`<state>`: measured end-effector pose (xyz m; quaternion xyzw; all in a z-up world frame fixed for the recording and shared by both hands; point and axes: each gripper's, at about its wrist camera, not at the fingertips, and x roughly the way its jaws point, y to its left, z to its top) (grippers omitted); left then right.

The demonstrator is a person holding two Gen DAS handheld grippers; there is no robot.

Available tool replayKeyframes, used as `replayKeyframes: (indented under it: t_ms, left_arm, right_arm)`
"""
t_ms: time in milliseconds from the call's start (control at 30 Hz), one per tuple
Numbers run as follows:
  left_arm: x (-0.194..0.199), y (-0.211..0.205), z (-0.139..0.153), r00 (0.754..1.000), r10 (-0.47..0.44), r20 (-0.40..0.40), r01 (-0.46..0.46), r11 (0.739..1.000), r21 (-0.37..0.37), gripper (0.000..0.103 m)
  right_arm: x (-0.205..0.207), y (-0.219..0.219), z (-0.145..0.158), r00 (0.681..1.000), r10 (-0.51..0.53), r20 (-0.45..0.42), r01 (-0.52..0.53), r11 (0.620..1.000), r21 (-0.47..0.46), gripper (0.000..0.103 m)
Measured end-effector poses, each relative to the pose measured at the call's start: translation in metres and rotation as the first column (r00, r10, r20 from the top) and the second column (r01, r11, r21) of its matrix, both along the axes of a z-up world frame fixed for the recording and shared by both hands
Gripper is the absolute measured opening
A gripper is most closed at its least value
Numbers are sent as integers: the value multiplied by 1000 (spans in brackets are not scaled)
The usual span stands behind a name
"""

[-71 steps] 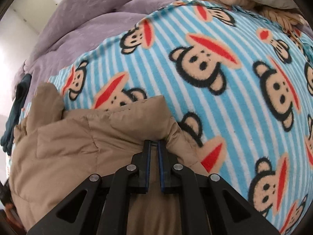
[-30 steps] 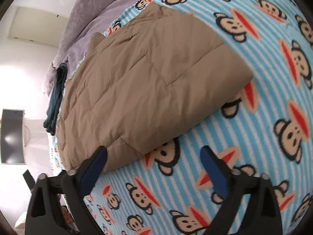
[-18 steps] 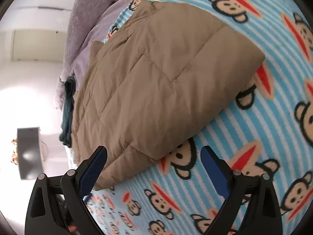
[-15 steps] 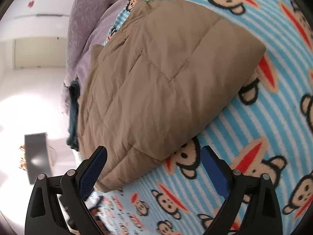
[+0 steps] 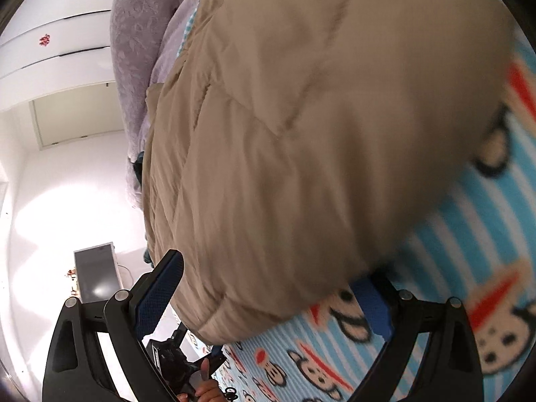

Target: Fold large clothes

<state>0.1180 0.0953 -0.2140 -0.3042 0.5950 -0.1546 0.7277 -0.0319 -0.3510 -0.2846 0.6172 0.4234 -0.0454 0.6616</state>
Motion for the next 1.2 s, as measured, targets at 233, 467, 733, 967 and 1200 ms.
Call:
replayKeyframes:
  t_ms: [233, 467, 733, 967, 1200]
  left_arm:
    - [22, -3, -12, 995, 101, -7, -101, 995, -10, 103]
    - [21, 13, -10, 987, 159, -10, -159, 979, -124, 34]
    - [5, 16, 38, 987, 24, 157, -10, 996, -93, 20]
    - [-54, 41, 66, 984, -68, 163, 82, 993, -85, 20]
    - [-132, 73, 59, 990, -120, 70, 125, 990, -72, 20]
  right_arm:
    - [13, -4, -15, 998, -46, 39, 44, 998, 36, 98]
    - [4, -8, -20, 996, -91, -11, 92, 991, 100, 65]
    - [-12, -7, 1, 997, -37, 68, 30, 994, 103, 24]
    - [-64, 2, 30, 997, 48, 60, -51, 998, 46, 23]
    - [-146, 13, 35, 998, 60, 12, -60, 995, 74, 23]
